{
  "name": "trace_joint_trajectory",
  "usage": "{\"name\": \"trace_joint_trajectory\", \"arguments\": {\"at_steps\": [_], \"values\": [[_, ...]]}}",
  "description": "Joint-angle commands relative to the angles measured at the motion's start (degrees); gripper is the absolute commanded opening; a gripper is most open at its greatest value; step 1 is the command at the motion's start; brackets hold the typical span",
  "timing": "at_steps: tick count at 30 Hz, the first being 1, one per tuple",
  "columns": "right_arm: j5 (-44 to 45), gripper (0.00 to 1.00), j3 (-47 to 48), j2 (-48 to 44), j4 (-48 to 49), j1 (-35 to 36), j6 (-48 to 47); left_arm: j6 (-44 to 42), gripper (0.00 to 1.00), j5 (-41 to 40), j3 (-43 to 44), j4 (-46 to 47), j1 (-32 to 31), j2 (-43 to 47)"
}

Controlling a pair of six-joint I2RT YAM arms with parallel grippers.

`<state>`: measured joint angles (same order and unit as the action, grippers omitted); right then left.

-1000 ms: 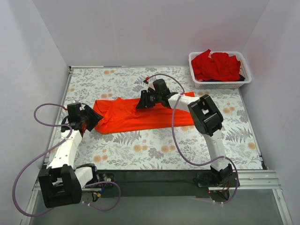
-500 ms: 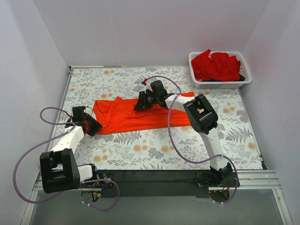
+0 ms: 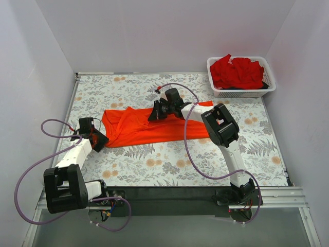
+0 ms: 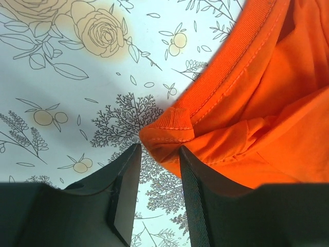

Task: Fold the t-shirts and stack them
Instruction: Fold the tshirt

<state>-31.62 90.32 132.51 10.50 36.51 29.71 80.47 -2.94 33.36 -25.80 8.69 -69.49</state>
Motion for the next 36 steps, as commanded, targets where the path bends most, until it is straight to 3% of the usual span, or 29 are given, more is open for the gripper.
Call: {"name": "trace_joint_trajectory", "arguments": {"at_steps": [1,16,28,30,32,36], "values": [[0.15,0.01,2.66,-2.95,1.36,0.23,-2.72,-0.75,0.35,-2.69,1.35,-0.65,0.37,1.47],[-1.17,0.01,6.0,-3.22,-0.39,0.23,-8.44,-1.1,0.35,-2.16,1.27,-0.57,0.36,1.03],[3.31,0.01,8.11,-1.03,-4.09,-0.83,-10.38,-0.93,0.35,-2.51,1.26,-0.74,0.36,1.82],[3.05,0.04,8.55,-0.32,-4.44,-0.92,-10.2,-1.27,0.39,-2.51,1.35,-0.74,0.36,2.52],[2.44,0.14,8.82,-0.06,-4.52,-1.0,-10.03,-1.63,0.45,-2.51,1.35,-0.39,0.36,3.48],[2.79,0.29,8.82,-1.63,-5.4,-1.09,-10.2,-2.5,0.79,0.73,0.13,0.84,0.36,8.3]]}}
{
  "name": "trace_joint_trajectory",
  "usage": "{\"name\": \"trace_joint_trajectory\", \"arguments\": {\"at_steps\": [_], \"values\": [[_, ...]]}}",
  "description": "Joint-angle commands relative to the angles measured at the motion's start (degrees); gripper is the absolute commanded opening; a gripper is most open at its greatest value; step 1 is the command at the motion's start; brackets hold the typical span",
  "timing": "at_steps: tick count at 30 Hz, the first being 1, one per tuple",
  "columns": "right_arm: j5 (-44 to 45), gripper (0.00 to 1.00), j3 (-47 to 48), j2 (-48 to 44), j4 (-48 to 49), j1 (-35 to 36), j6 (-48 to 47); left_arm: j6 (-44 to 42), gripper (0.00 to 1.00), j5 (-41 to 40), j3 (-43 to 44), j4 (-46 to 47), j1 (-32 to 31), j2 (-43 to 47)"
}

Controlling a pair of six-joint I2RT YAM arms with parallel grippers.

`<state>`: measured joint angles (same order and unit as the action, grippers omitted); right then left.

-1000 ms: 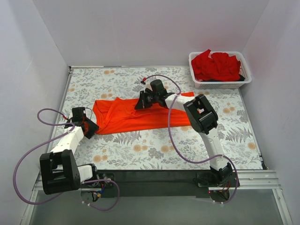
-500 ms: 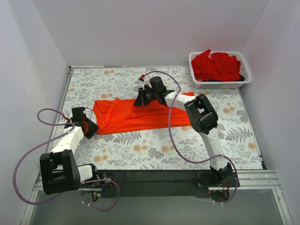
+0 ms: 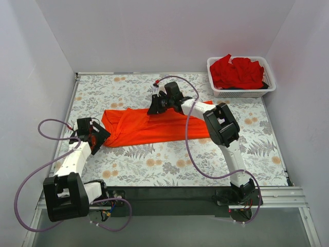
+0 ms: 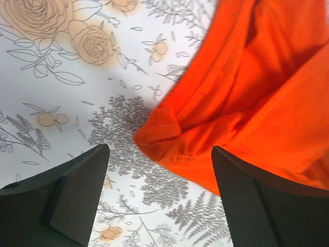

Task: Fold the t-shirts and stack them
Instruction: Fold the tshirt

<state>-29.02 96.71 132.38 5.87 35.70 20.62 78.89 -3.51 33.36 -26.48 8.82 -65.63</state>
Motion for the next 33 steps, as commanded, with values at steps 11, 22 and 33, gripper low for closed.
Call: {"name": "trace_joint_trajectory", "arguments": {"at_steps": [11,22,33], "values": [[8.88,0.43,-13.63,-19.93,-9.03,-2.12,-9.46,-13.66,0.84,4.31,3.54,4.33,-7.84,2.53],[11.26,0.43,-40.53,-35.43,-8.77,-18.1,-3.84,-20.35,0.66,2.54,9.96,3.63,-11.72,-7.23],[13.02,0.4,-46.52,-34.29,-6.93,-23.92,1.26,-20.8,0.53,0.08,11.02,3.63,-12.07,-11.72]]}}
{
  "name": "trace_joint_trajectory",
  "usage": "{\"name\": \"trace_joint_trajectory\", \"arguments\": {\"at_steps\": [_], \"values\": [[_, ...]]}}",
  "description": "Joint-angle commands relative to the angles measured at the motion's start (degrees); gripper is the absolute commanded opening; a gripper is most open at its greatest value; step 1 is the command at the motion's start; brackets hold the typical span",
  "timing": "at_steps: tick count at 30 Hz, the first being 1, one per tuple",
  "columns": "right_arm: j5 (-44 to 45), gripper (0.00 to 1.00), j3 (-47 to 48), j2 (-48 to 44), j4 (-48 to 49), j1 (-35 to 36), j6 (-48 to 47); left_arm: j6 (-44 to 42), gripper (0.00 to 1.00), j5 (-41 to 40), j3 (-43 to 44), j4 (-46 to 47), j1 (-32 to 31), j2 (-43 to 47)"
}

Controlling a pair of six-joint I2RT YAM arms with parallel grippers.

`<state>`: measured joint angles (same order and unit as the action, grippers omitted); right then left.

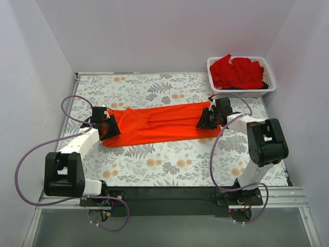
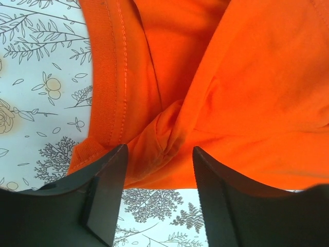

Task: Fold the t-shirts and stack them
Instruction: Fold the tshirt

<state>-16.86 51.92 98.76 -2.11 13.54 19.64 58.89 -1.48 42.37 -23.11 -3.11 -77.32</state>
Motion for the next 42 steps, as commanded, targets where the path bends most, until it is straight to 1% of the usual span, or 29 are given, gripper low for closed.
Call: {"name": "trace_joint_trajectory", "arguments": {"at_steps": [1,4,5,6,7,8,9,10,17,19,20,21,25,26,27,28,29,30,33,36,37,41,42], "values": [[0.87,0.4,-2.69,-0.59,1.23,-2.29,2.51,-0.71,0.51,-2.13,2.1,0.18,-0.14,-0.55],[0.78,0.4,-4.37,-0.76,1.49,-3.78,3.65,-0.18,0.44,-3.01,2.37,-0.09,-0.14,-1.52],[0.87,0.4,-4.72,-0.85,1.58,-4.05,4.09,0.17,0.36,-3.36,2.54,-0.35,-0.14,-2.22],[0.78,0.4,-4.9,-0.94,1.49,-4.66,4.27,0.43,0.32,-3.53,2.63,-0.35,-0.14,-2.66],[0.78,0.4,-5.16,-0.94,1.49,-4.75,4.44,0.78,0.26,-4.06,2.72,-0.53,-0.14,-2.92],[0.78,0.4,-5.51,-0.94,1.49,-5.1,4.7,1.05,0.13,-4.58,2.89,-0.79,-0.14,-3.45],[0.87,0.4,-5.6,-0.94,2.97,-5.45,4.88,1.4,0.04,-6.07,2.98,-0.88,-0.14,-3.63],[0.95,0.39,-5.86,-0.94,2.99,-5.54,4.97,1.4,0.0,-6.52,3.16,-0.88,-0.05,-3.8],[1.39,0.39,-6.83,-0.76,3.08,-6.95,5.85,1.93,0.0,-10.3,4.83,-2.73,1.18,-5.91],[1.92,0.39,-7.18,-1.11,2.99,-7.12,5.85,2.45,0.0,-9.0,5.26,-2.99,3.02,-6.44],[2.01,0.39,-7.27,-1.2,2.99,-7.12,5.85,2.72,0.0,-8.11,5.62,-2.99,4.94,-6.53],[2.1,0.39,-7.19,-1.29,2.99,-7.12,5.76,2.98,0.02,-6.89,5.88,-2.99,6.27,-6.62],[2.01,0.39,-7.18,-1.64,2.99,-7.12,5.5,3.77,0.24,-1.0,5.88,-2.46,6.54,-5.57],[1.92,0.38,-7.18,-1.73,3.08,-7.12,5.41,4.56,0.35,1.19,5.53,-2.38,6.54,-4.08],[1.75,0.39,-7.1,-1.82,3.08,-7.04,5.41,4.82,0.41,1.39,4.57,-2.29,6.54,-2.94],[1.66,0.39,-7.01,-1.82,3.08,-7.04,5.32,5.35,0.48,3.48,4.13,-2.2,6.46,-1.71],[1.74,0.38,-7.01,-1.99,3.08,-7.04,5.24,5.62,0.57,3.84,3.6,-2.29,6.45,0.92],[1.48,0.39,-7.01,-1.91,3.08,-7.12,5.23,6.58,0.6,4.11,3.16,-2.55,6.45,2.42],[1.22,0.38,-6.92,-2.17,3.08,-7.12,5.15,7.29,0.6,5.25,0.79,-2.73,6.45,8.21],[0.69,0.38,-6.83,-2.08,3.25,-7.12,5.15,6.33,0.61,4.73,-1.67,-2.38,5.58,12.0],[0.69,0.39,-6.75,-1.91,3.25,-7.04,5.15,3.8,0.61,4.73,-2.11,-1.77,5.23,12.1],[2.1,0.38,-6.39,-1.99,3.08,-7.3,4.44,1.84,0.62,4.82,-1.06,-1.59,3.91,9.83],[2.36,0.38,-6.31,-1.73,3.16,-7.91,4.53,1.66,0.61,4.64,-0.89,-1.24,1.73,9.04]]}}
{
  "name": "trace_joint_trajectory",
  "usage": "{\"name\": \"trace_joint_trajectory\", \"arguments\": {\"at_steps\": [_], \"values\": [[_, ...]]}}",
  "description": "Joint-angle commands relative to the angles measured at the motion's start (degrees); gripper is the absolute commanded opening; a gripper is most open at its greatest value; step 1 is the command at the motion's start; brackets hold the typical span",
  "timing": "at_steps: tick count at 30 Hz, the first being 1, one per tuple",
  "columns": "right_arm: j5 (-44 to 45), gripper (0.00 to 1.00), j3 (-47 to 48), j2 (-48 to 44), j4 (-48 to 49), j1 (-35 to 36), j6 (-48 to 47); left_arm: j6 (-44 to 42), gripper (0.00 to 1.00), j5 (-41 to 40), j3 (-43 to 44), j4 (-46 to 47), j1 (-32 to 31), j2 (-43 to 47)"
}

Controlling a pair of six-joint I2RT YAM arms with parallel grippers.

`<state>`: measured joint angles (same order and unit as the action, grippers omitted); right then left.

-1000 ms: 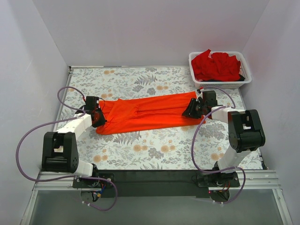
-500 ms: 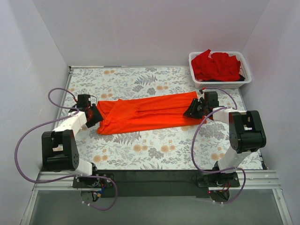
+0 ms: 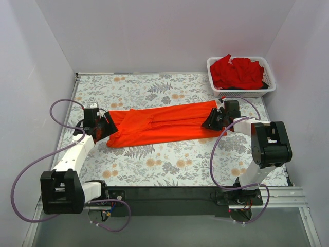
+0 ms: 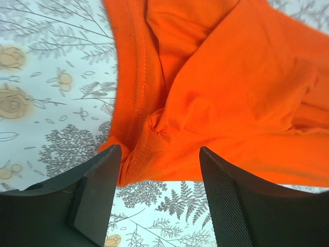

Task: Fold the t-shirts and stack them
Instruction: Fold the tshirt

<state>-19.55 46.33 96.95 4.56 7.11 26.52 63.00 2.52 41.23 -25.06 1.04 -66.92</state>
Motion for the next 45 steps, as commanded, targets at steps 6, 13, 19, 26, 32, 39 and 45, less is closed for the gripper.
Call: {"name": "trace_joint_trajectory", "arguments": {"at_steps": [6,13,19,26,32,39,45], "values": [[5.4,0.38,-0.97,0.44,-3.59,-3.69,-2.35,-2.01,0.59,2.92,0.69,0.71,-4.38,-6.03],[5.66,0.38,-1.76,0.26,-3.77,-6.41,-1.65,-2.62,0.56,4.94,0.87,0.63,-7.36,-6.83],[6.72,0.38,-1.77,0.0,-3.85,-8.96,-1.65,-2.53,0.54,4.07,0.87,0.62,-10.18,-7.09],[6.28,0.38,-1.85,-0.27,-3.77,-10.45,-1.74,-0.43,0.43,1.52,1.22,0.36,-13.69,-9.99],[6.1,0.38,-1.85,0.17,-3.77,-10.63,-1.74,1.76,0.22,-1.45,0.87,-0.08,-14.75,-10.34],[6.1,0.38,-1.94,0.17,-3.77,-11.07,-1.74,3.09,0.13,-7.18,2.89,-3.94,-11.85,-11.57],[6.1,0.38,-1.85,0.26,-3.77,-11.16,-1.74,2.74,0.22,-3.59,2.36,-5.53,-8.08,-11.75]]}}
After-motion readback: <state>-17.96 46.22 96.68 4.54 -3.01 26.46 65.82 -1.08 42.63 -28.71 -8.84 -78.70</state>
